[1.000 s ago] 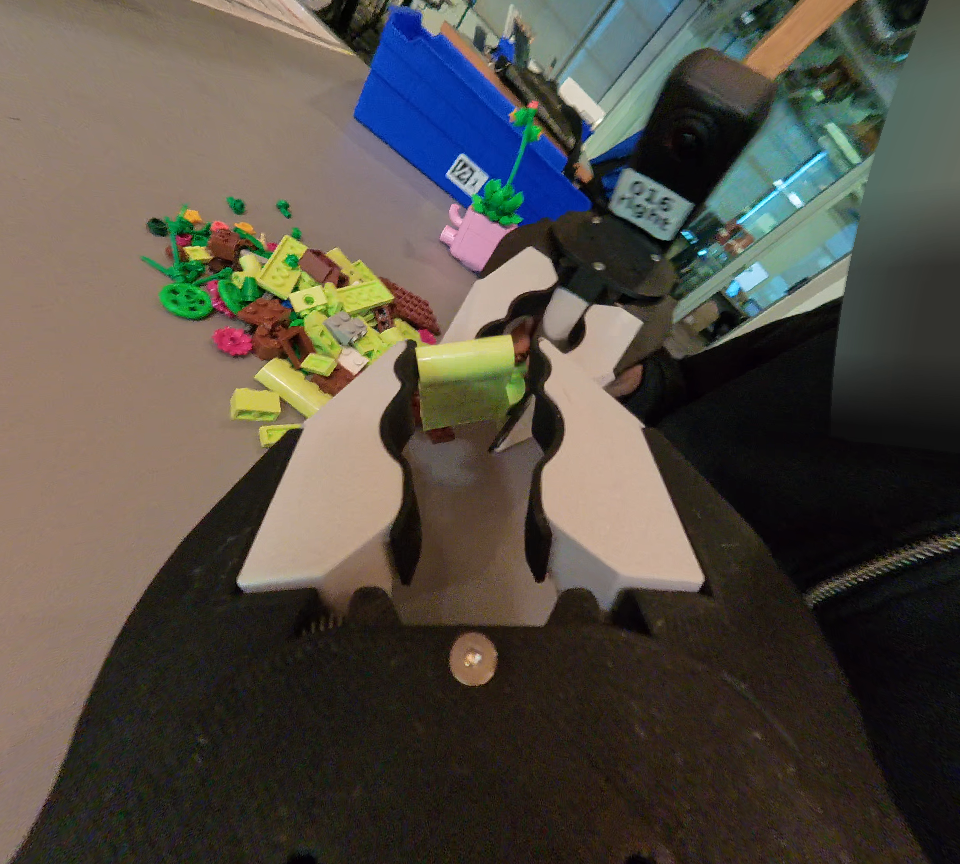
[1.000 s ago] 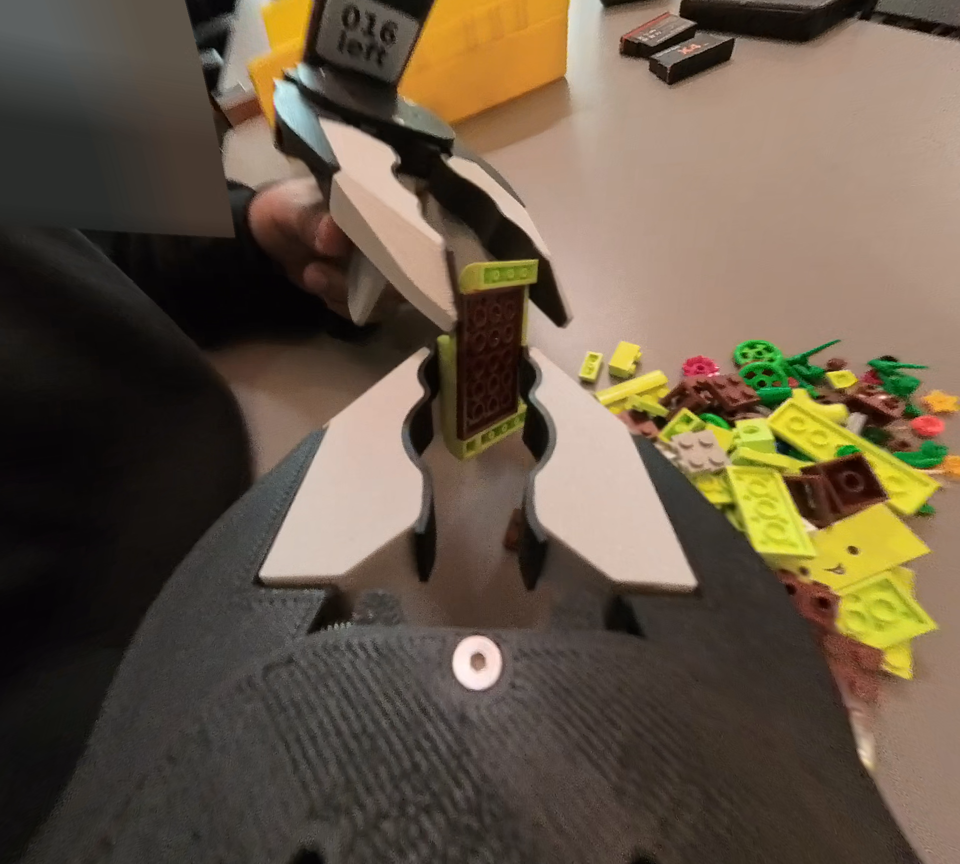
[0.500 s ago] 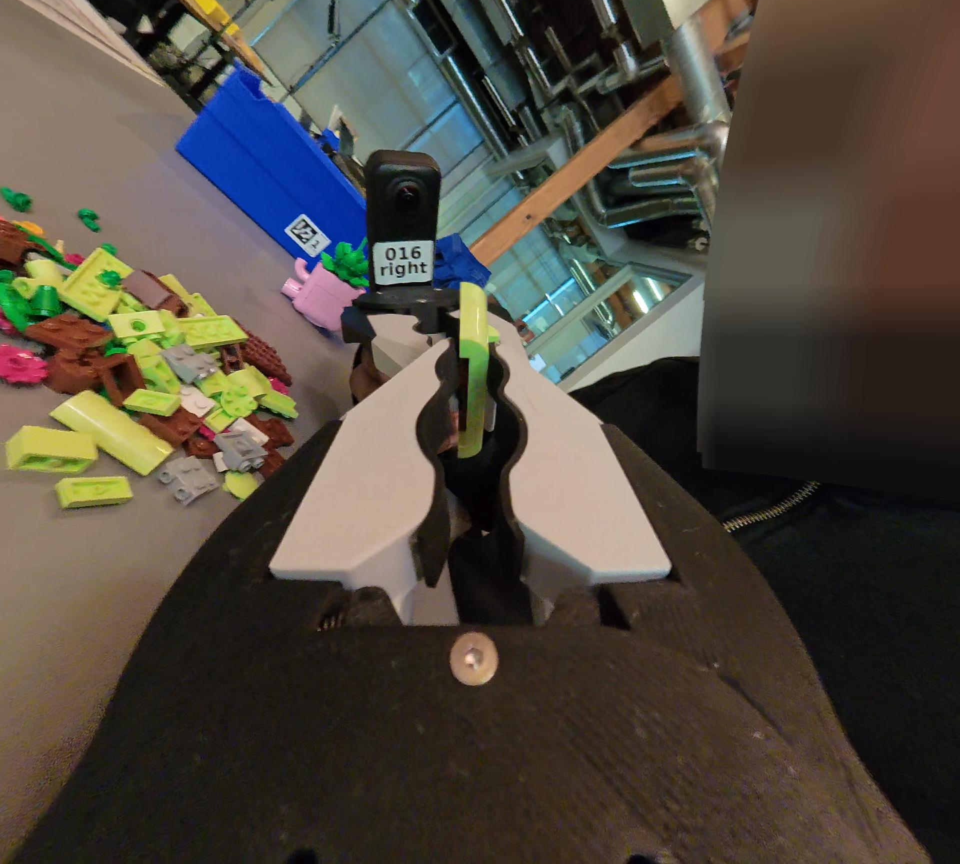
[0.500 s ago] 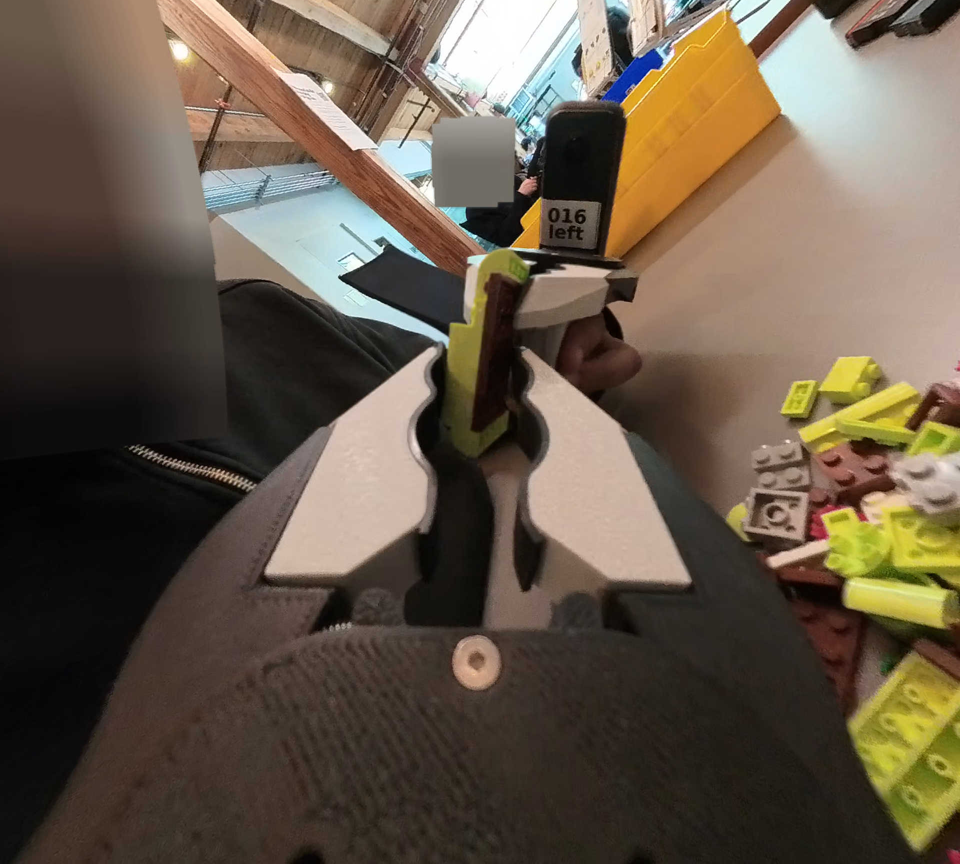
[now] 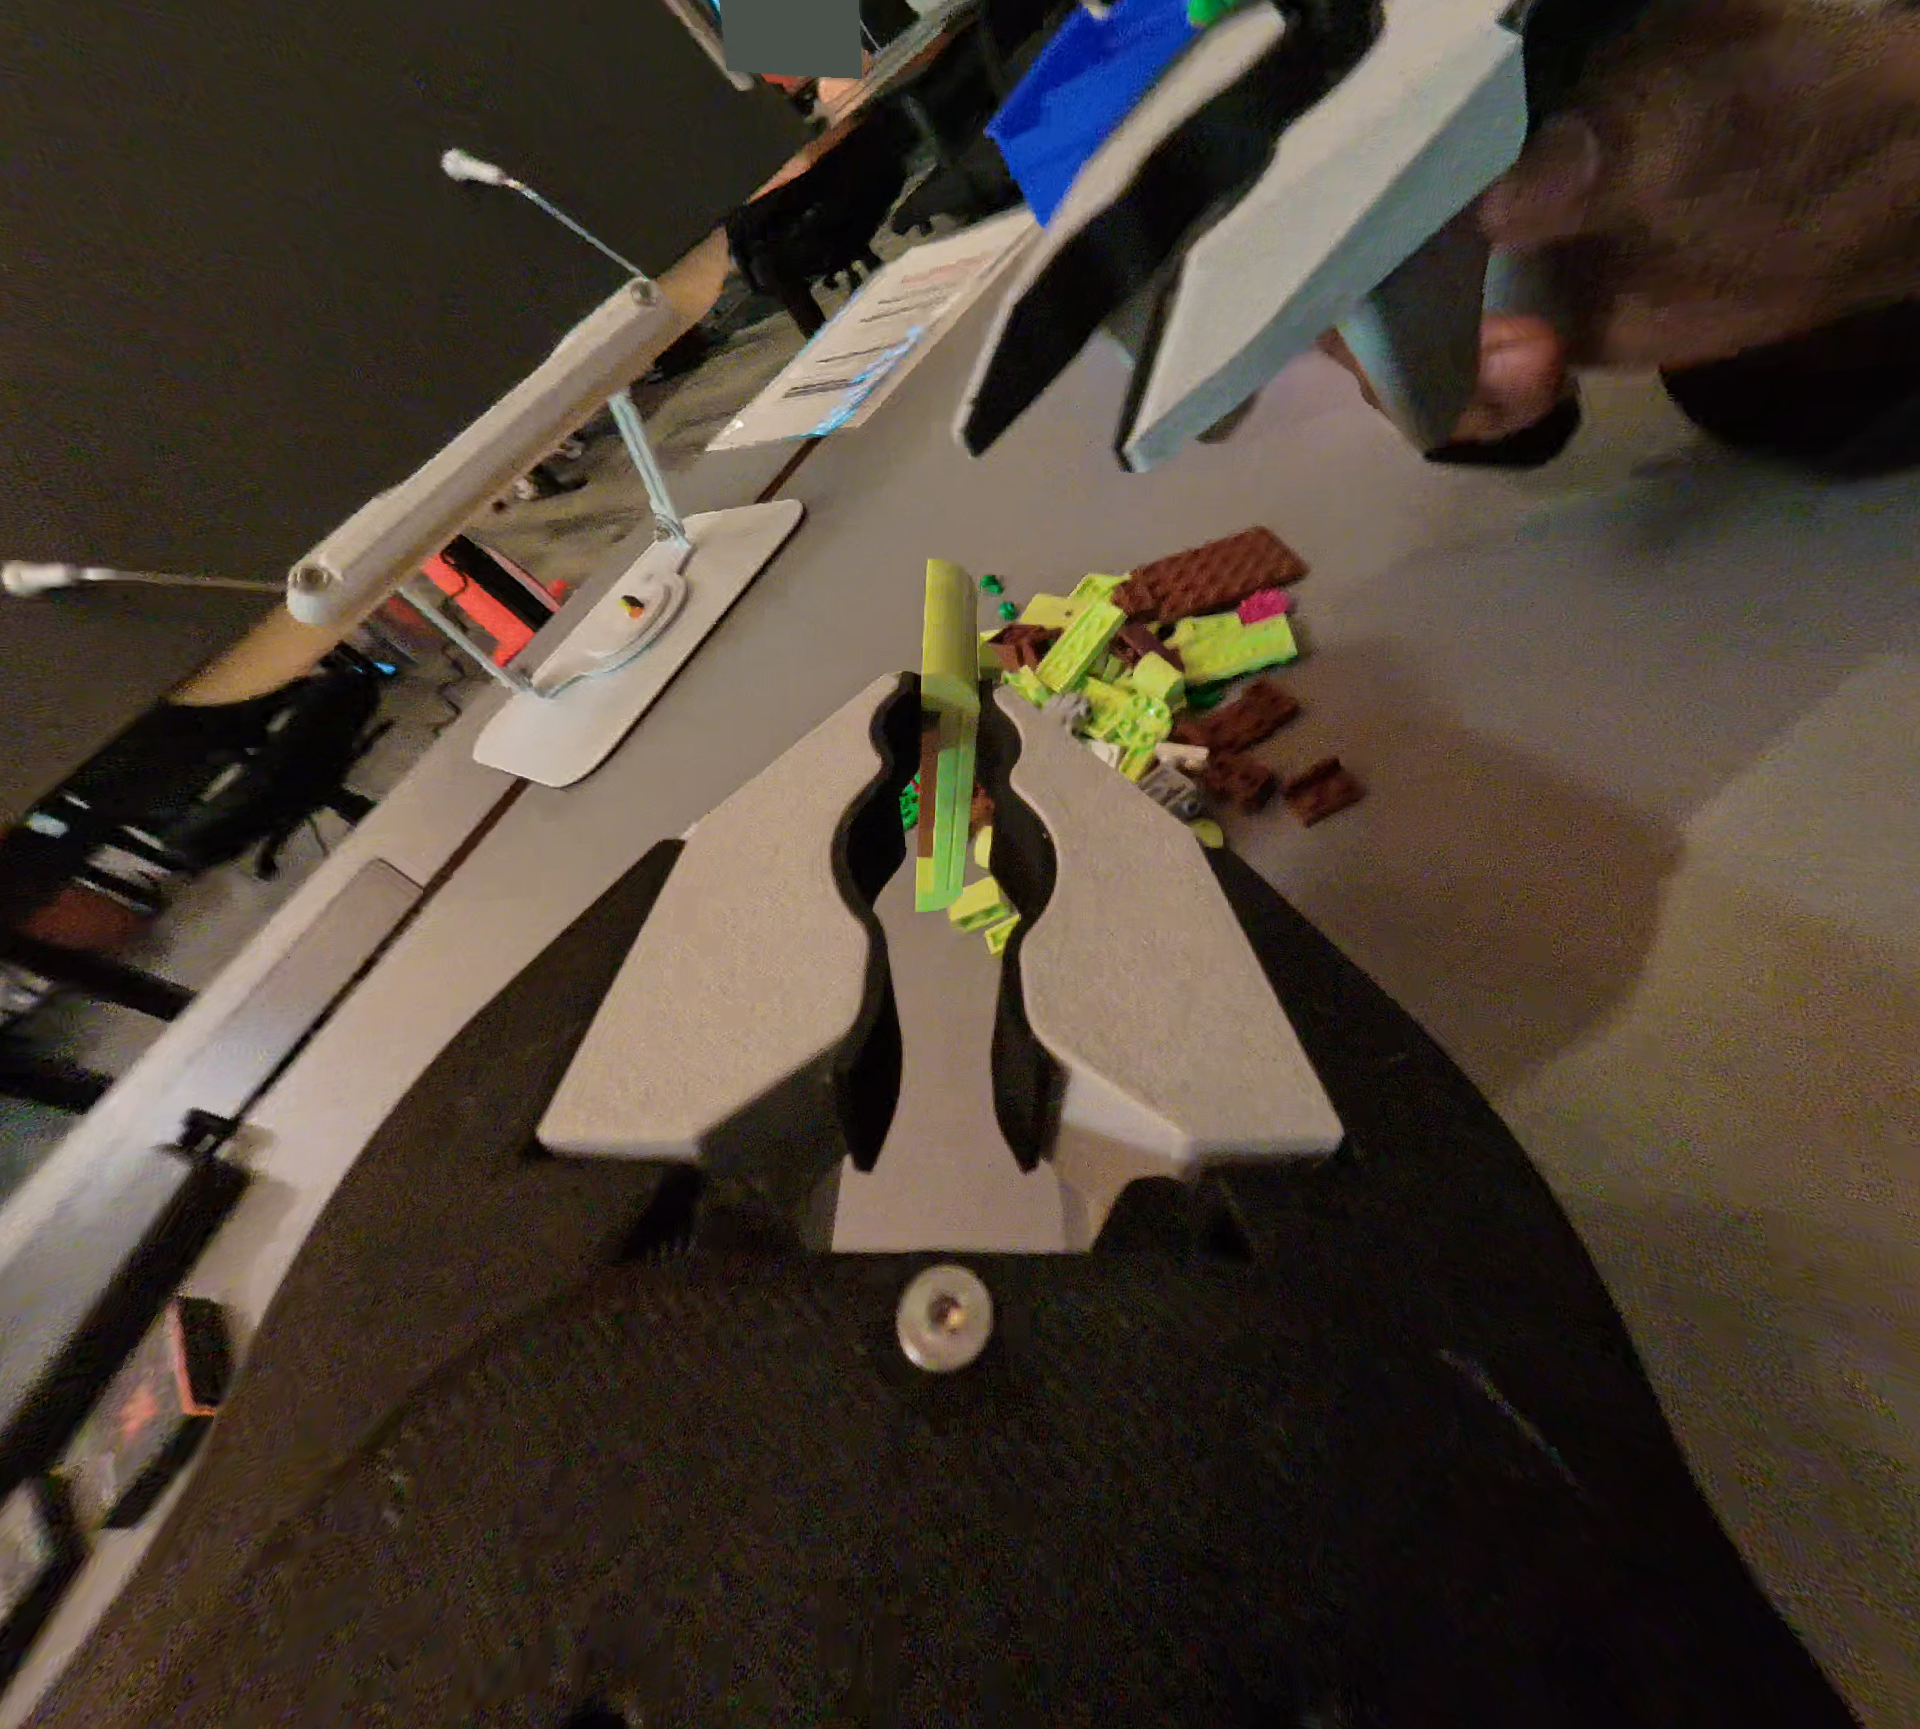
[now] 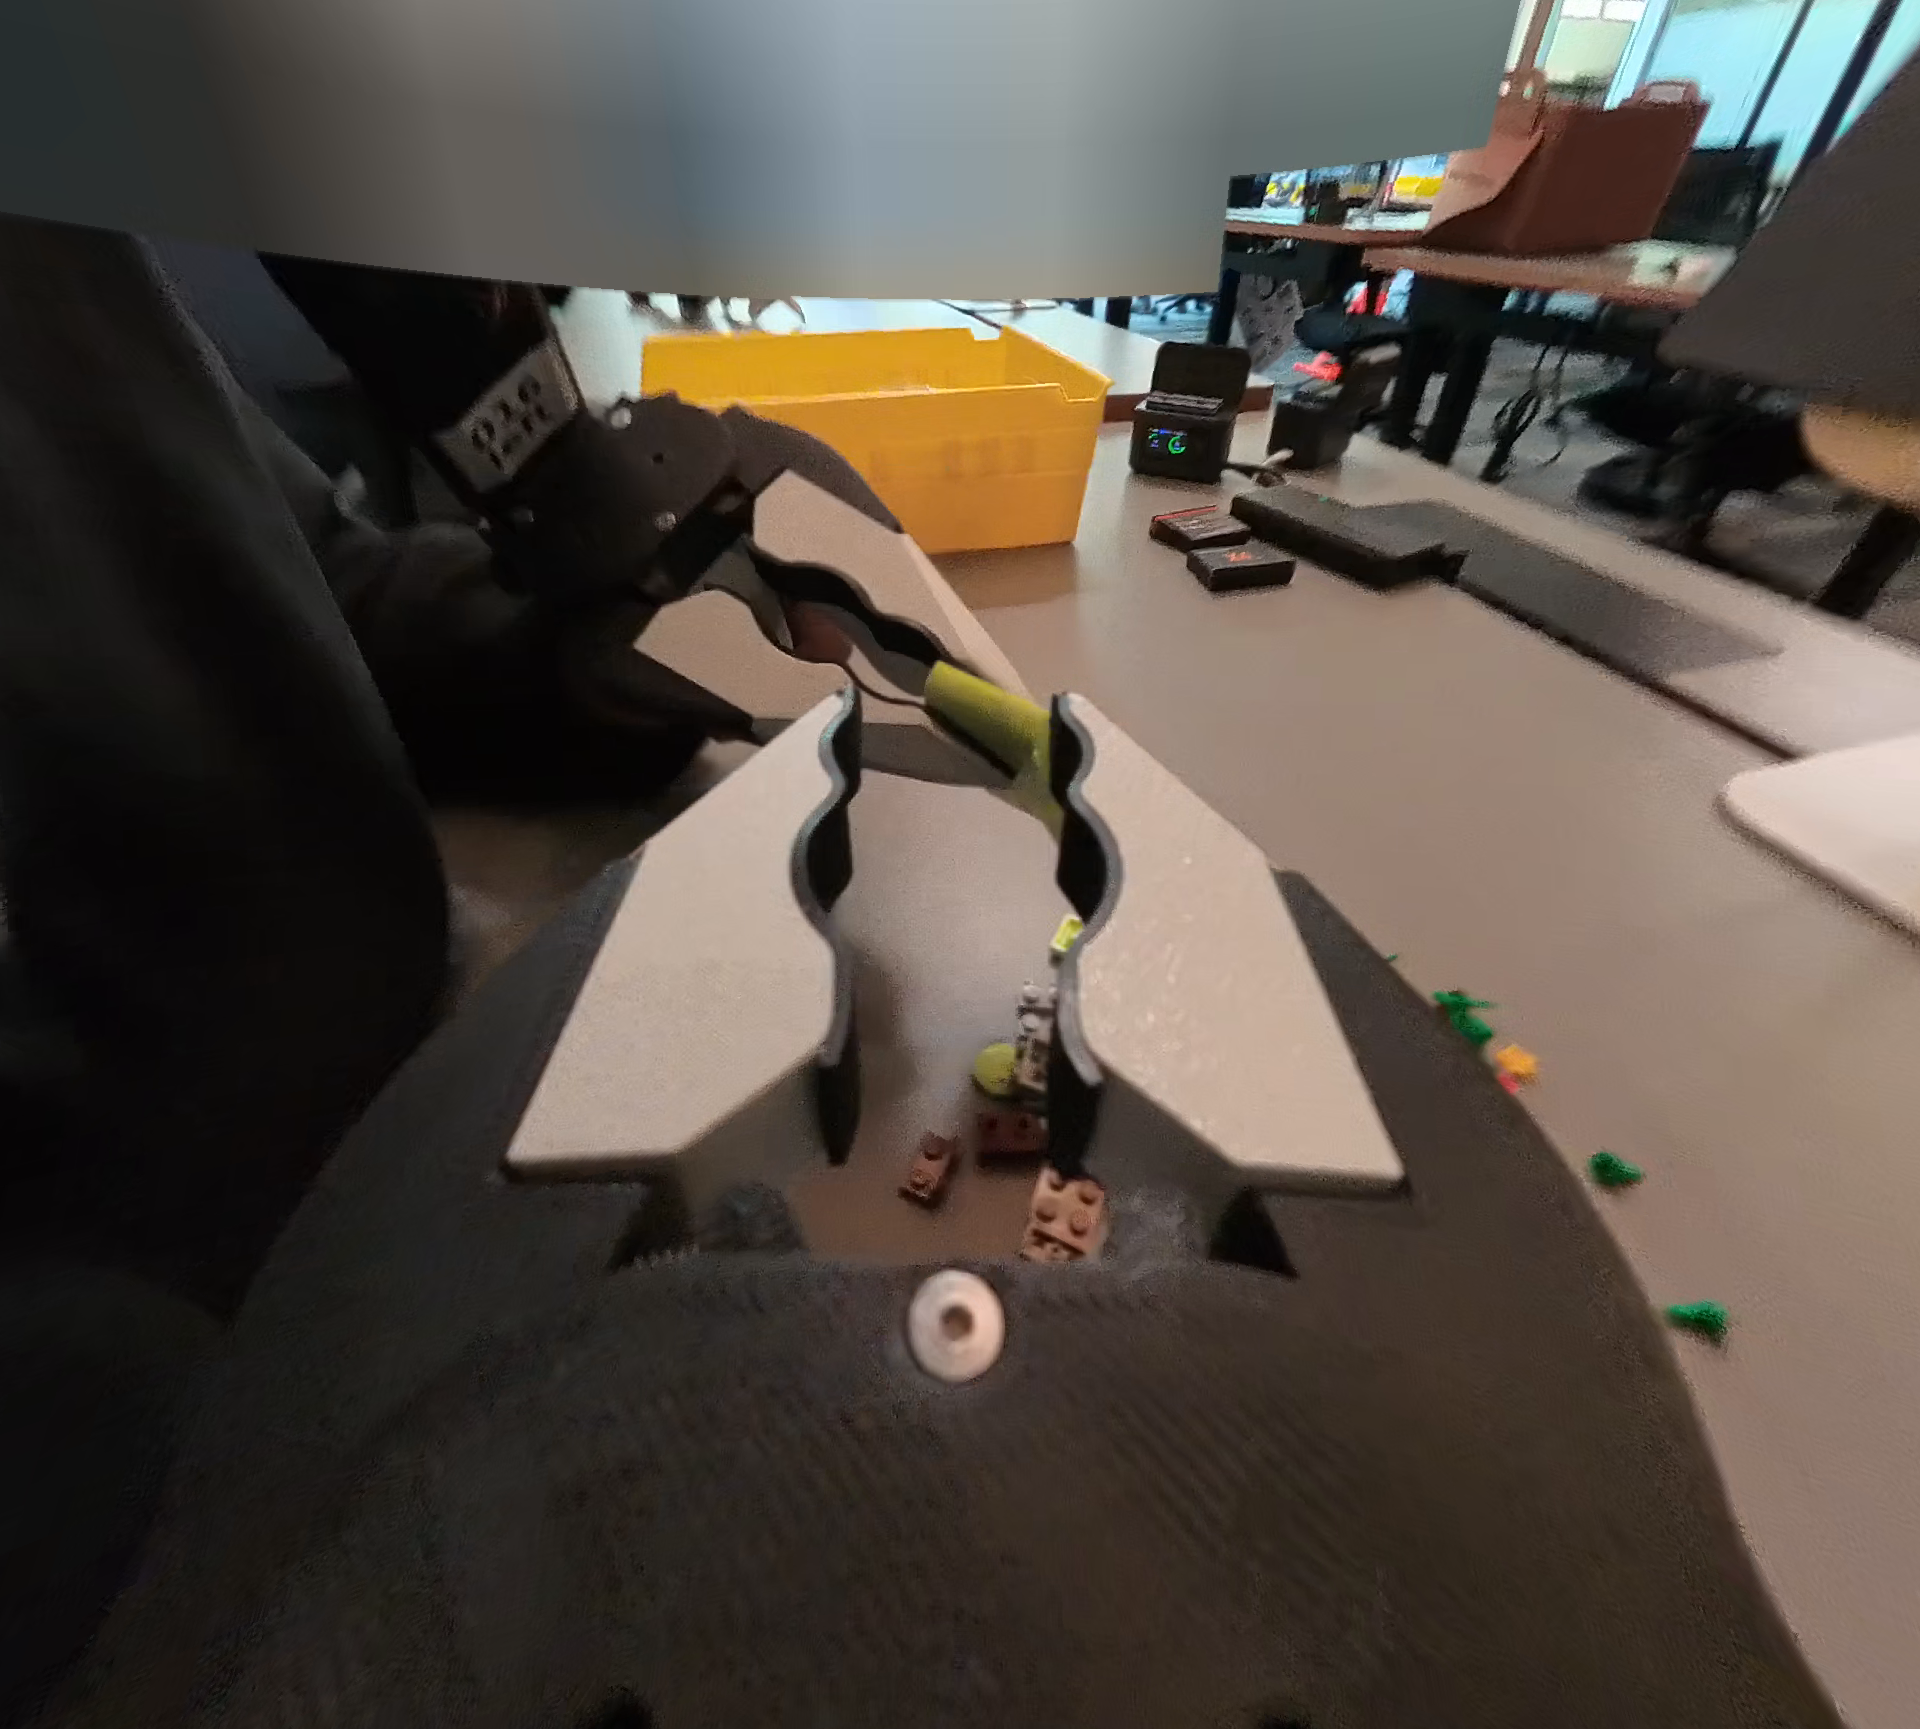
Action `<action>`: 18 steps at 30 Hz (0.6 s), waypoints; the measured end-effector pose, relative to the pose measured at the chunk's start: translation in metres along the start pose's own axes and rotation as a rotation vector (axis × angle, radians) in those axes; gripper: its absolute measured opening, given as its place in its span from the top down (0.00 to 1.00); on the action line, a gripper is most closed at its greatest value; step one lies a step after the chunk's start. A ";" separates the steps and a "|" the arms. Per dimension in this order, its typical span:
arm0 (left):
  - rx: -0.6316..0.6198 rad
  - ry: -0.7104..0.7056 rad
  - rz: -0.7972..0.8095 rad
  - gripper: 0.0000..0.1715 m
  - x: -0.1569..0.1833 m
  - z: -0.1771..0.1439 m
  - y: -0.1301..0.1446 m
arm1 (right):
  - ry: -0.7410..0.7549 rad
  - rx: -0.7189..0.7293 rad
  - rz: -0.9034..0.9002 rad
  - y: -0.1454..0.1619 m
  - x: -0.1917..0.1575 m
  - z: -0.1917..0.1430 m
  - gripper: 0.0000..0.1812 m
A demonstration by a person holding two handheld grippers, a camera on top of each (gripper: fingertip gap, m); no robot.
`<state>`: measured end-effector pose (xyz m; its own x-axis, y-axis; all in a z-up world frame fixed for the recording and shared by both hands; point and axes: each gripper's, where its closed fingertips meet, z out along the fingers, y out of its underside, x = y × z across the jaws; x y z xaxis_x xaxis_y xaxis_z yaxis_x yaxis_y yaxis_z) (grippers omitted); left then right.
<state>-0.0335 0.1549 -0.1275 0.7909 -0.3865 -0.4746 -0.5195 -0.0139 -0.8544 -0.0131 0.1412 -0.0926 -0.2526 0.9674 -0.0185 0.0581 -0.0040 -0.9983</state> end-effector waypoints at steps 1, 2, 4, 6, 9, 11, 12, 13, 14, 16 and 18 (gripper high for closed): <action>-0.007 0.004 0.034 0.96 0.004 0.000 0.000 | 0.009 -0.020 -0.080 0.002 -0.005 0.002 0.81; -0.010 0.002 0.069 0.96 0.005 0.000 0.000 | 0.003 -0.050 -0.166 0.006 -0.011 0.004 0.80; -0.022 0.010 0.160 0.96 0.008 0.000 0.003 | -0.028 -0.151 -0.361 0.022 -0.024 0.006 0.80; -0.051 -0.002 0.258 0.96 0.008 0.001 0.009 | 0.053 -0.252 -0.551 0.036 -0.016 0.006 0.80; -0.105 -0.038 0.437 0.96 0.008 0.001 0.018 | 0.139 -0.312 -0.724 0.044 -0.009 0.003 0.85; -0.125 -0.044 0.525 0.96 0.012 0.002 0.020 | 0.142 -0.314 -0.751 0.044 -0.010 0.004 0.86; -0.129 -0.035 0.552 0.96 0.015 0.003 0.022 | 0.139 -0.313 -0.746 0.045 -0.010 0.004 0.87; -0.134 -0.019 0.565 0.95 0.019 0.004 0.023 | 0.133 -0.313 -0.739 0.045 -0.010 0.004 0.87; -0.138 -0.005 0.567 0.95 0.022 0.004 0.025 | 0.127 -0.312 -0.734 0.046 -0.011 0.004 0.87; -0.126 0.040 0.542 0.95 0.028 0.004 0.025 | 0.119 -0.316 -0.733 0.047 -0.012 0.005 0.88; -0.102 0.121 0.486 0.95 0.039 0.002 0.025 | 0.105 -0.342 -0.730 0.053 -0.013 0.007 0.88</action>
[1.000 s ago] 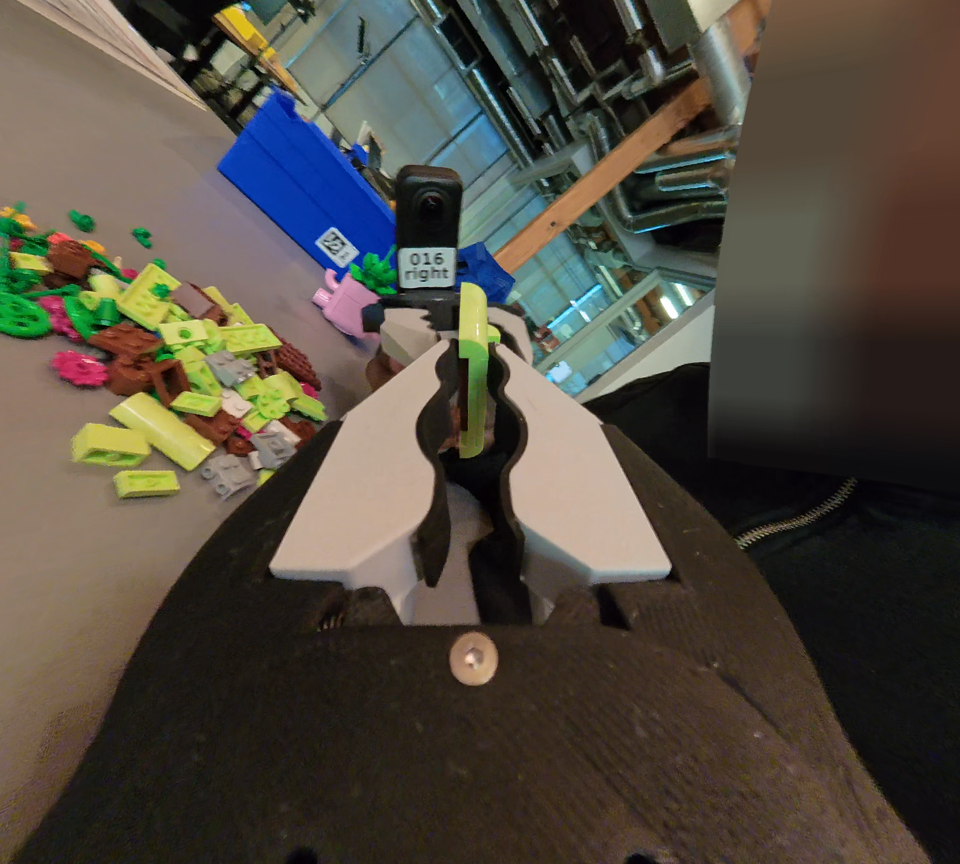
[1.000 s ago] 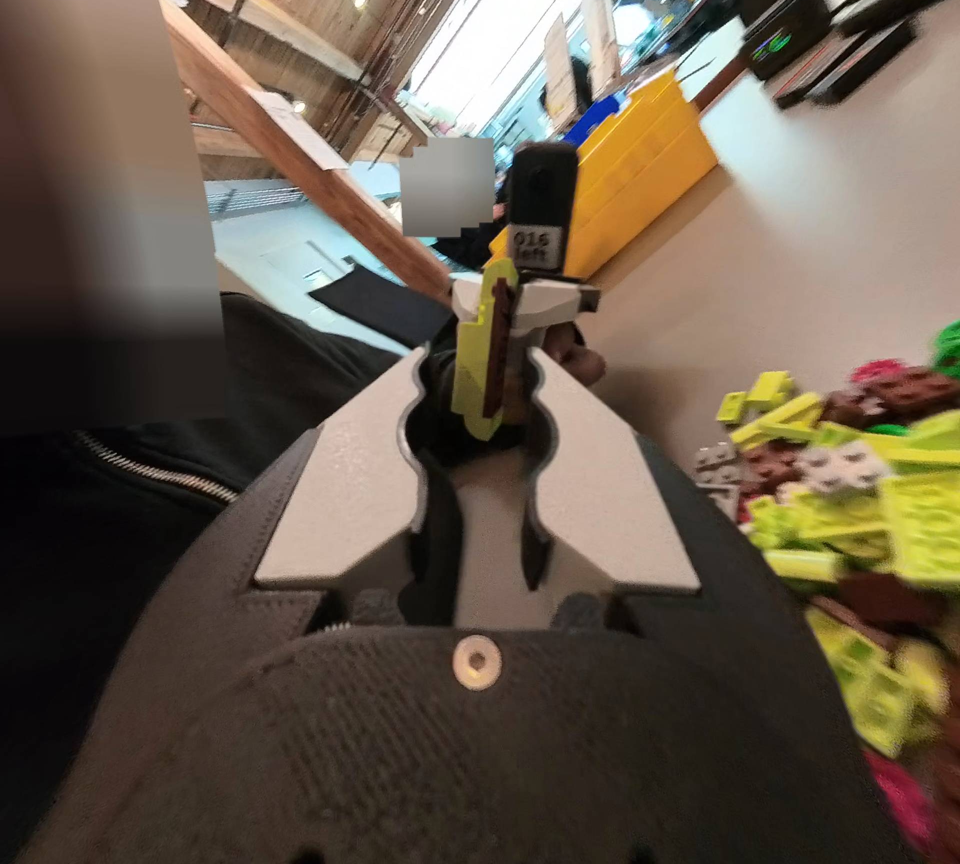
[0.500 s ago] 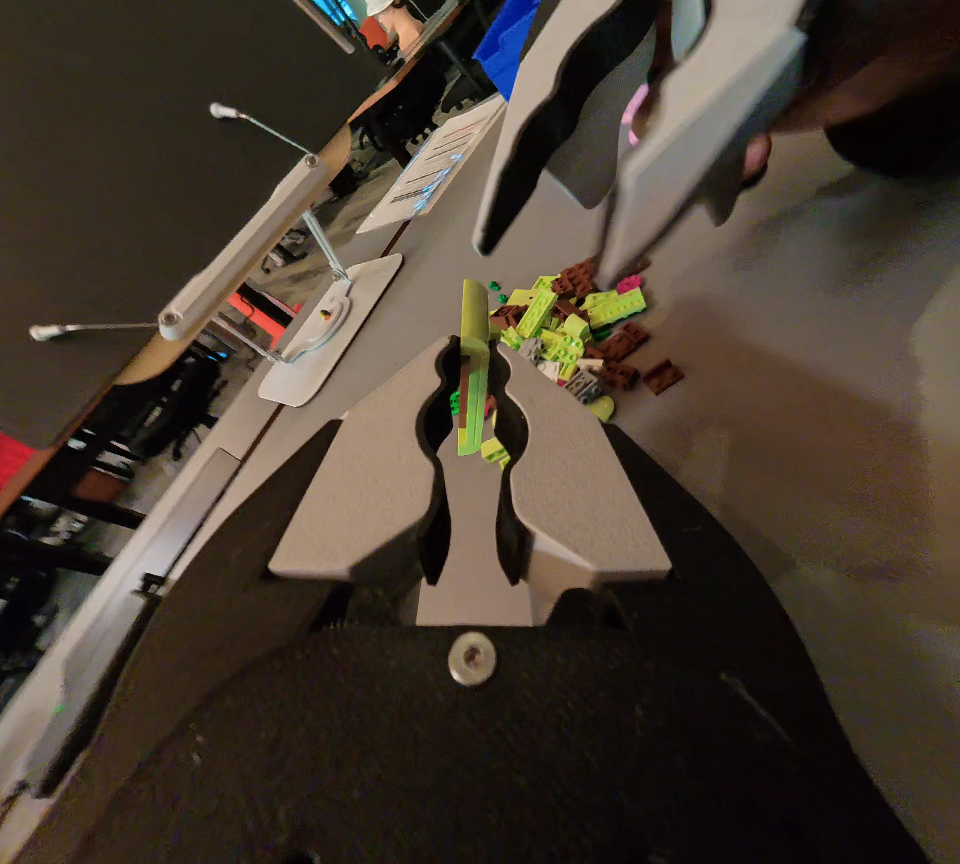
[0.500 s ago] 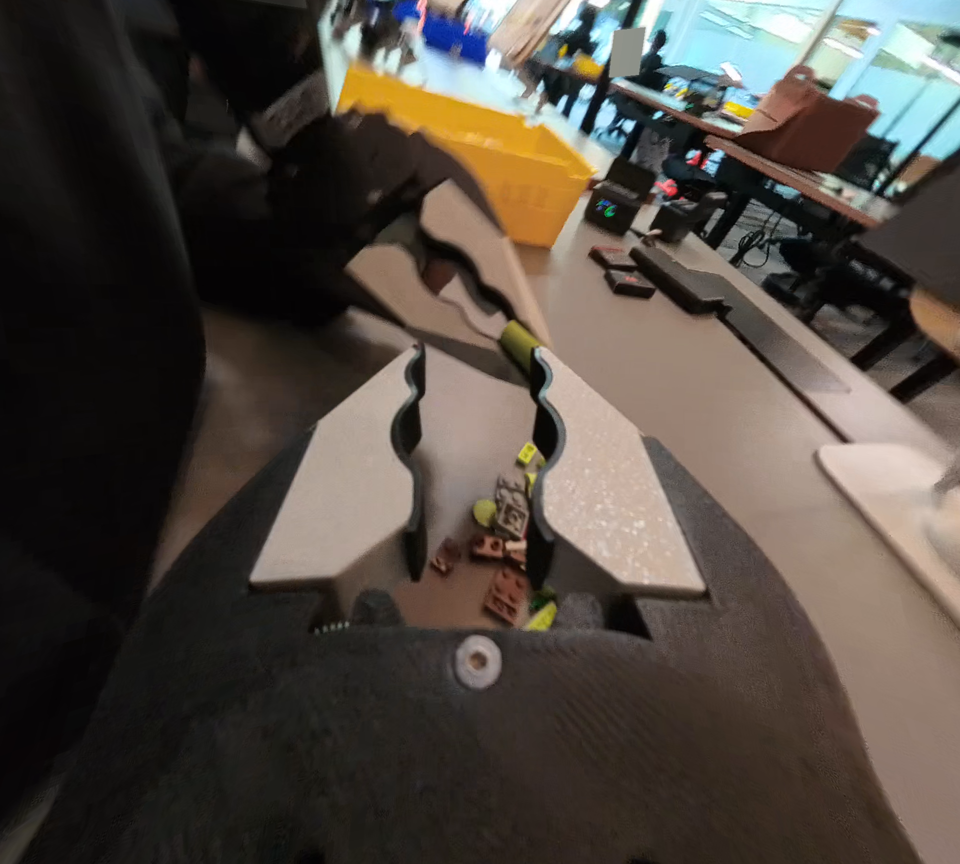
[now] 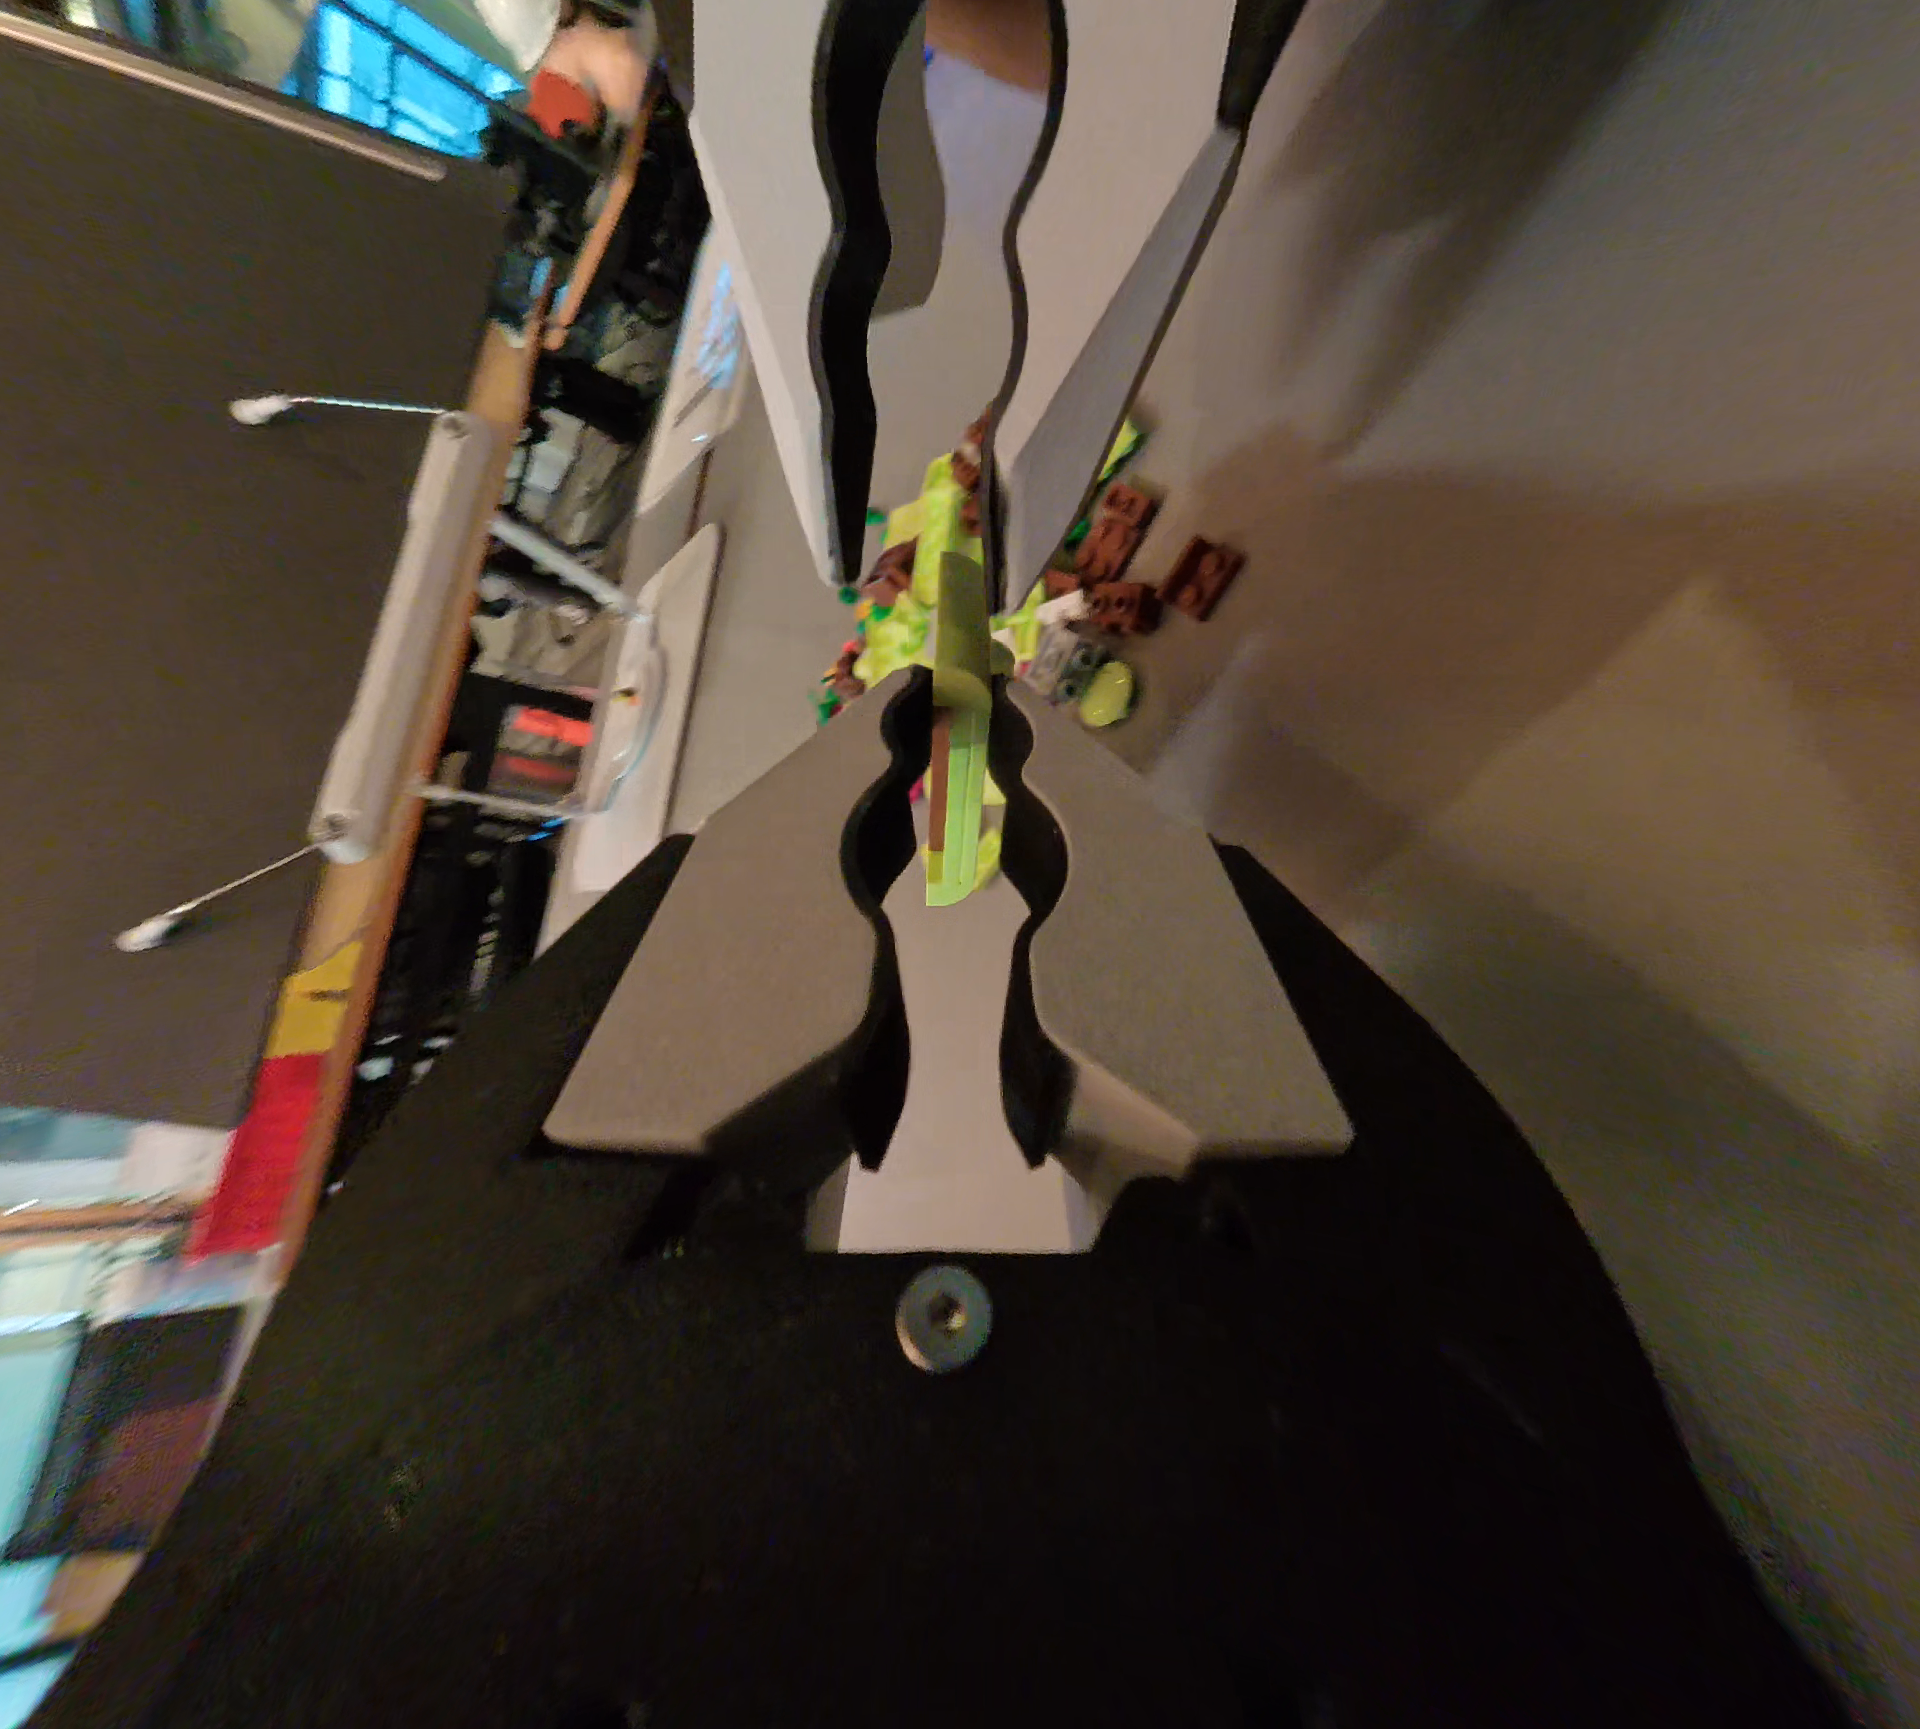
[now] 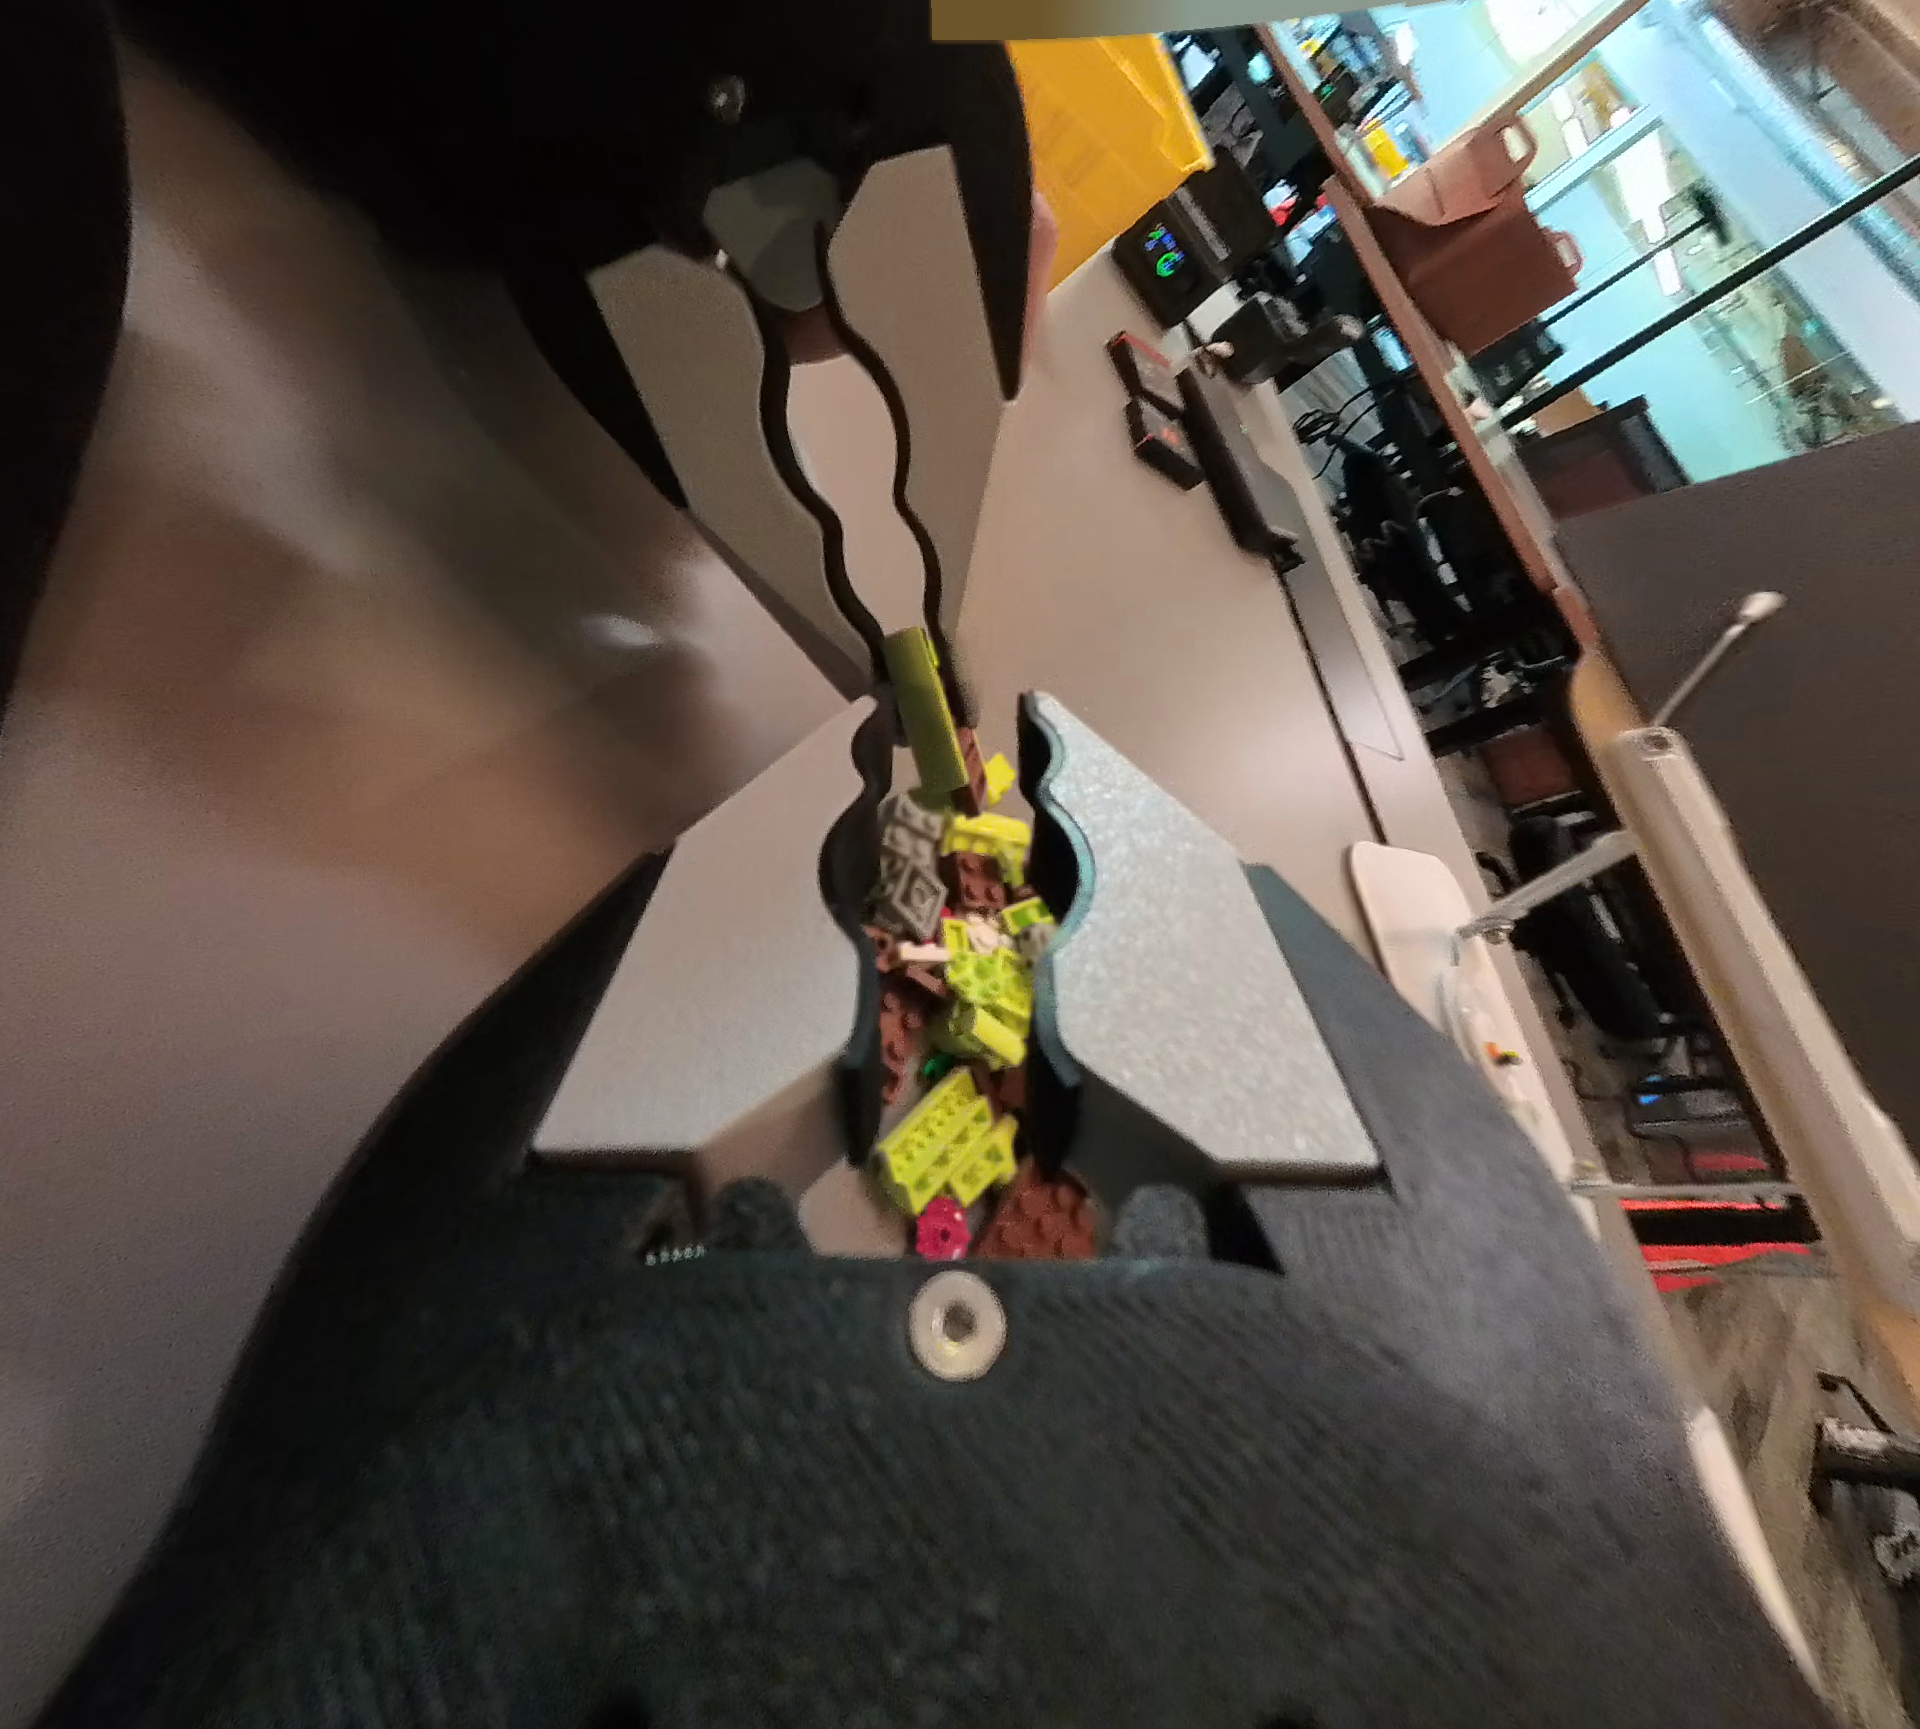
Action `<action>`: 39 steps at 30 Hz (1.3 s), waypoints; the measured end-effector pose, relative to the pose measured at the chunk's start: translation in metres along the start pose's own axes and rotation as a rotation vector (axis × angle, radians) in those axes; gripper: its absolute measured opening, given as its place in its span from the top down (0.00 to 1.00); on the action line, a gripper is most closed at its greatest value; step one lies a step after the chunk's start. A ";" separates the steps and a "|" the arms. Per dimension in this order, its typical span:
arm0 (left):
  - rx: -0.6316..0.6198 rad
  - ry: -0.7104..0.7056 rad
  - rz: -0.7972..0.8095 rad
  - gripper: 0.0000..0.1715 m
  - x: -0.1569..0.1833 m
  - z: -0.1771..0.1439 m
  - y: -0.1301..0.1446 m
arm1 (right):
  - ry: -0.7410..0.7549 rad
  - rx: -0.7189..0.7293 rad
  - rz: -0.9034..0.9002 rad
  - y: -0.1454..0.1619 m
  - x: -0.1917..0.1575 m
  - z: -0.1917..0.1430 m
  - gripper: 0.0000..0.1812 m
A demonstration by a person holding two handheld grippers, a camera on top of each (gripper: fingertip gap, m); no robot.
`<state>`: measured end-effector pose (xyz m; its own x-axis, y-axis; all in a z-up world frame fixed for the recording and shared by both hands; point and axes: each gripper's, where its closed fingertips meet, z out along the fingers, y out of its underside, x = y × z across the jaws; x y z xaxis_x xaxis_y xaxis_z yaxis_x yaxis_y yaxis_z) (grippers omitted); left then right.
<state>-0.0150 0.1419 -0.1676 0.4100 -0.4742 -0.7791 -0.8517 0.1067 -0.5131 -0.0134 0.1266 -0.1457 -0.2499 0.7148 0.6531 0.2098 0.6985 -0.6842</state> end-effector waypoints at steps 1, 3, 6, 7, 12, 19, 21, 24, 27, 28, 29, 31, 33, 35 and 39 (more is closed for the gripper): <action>0.018 0.035 -0.034 0.95 0.004 0.000 -0.002 | -0.023 -0.016 0.003 0.003 -0.004 0.002 0.92; 0.039 0.096 -0.107 0.96 0.009 -0.001 -0.003 | -0.084 -0.024 0.043 0.004 -0.012 0.004 0.96; 0.117 0.178 -0.257 0.95 0.010 -0.005 -0.008 | -0.174 0.021 0.227 -0.001 -0.013 0.000 0.96; 0.147 0.190 -0.301 0.95 0.007 -0.008 -0.011 | -0.209 0.052 0.313 -0.004 -0.011 -0.002 0.97; 0.292 0.251 -0.474 0.92 0.001 -0.018 -0.021 | -0.371 0.227 0.731 -0.019 0.003 -0.014 0.97; 0.403 0.443 -0.675 0.96 0.005 -0.030 -0.037 | -0.534 0.375 0.933 -0.034 0.003 -0.023 0.97; 0.362 0.471 -0.686 0.96 0.008 -0.028 -0.035 | -0.526 0.361 0.906 -0.032 0.001 -0.021 0.97; 0.308 0.494 -0.677 0.96 0.013 -0.026 -0.032 | -0.521 0.332 0.865 -0.030 -0.005 -0.018 0.90; 0.266 0.495 -0.647 0.96 0.019 -0.022 -0.028 | -0.532 0.324 0.860 -0.029 -0.008 -0.016 0.96; 0.255 0.497 -0.634 0.96 0.021 -0.022 -0.027 | -0.532 0.325 0.864 -0.028 -0.008 -0.016 0.98; 0.249 0.496 -0.629 0.96 0.021 -0.022 -0.027 | -0.538 0.325 0.871 -0.027 -0.008 -0.016 0.98; 0.247 0.501 -0.632 0.96 0.022 -0.022 -0.027 | -0.560 0.333 0.906 -0.027 -0.008 -0.016 0.98; 0.248 0.520 -0.667 0.96 0.021 -0.023 -0.027 | -0.568 0.340 0.949 -0.026 -0.006 -0.014 0.98; 0.260 0.547 -0.723 0.96 0.020 -0.023 -0.027 | -0.565 0.347 0.985 -0.026 -0.003 -0.013 0.99; 0.305 0.570 -0.809 0.96 0.015 -0.025 -0.028 | -0.555 0.368 1.117 -0.021 0.009 -0.013 1.00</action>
<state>0.0064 0.1103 -0.1557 0.5401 -0.8374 0.0845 -0.2387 -0.2487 -0.9387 -0.0076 0.1190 -0.1215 -0.4835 0.7294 -0.4839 0.3090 -0.3750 -0.8740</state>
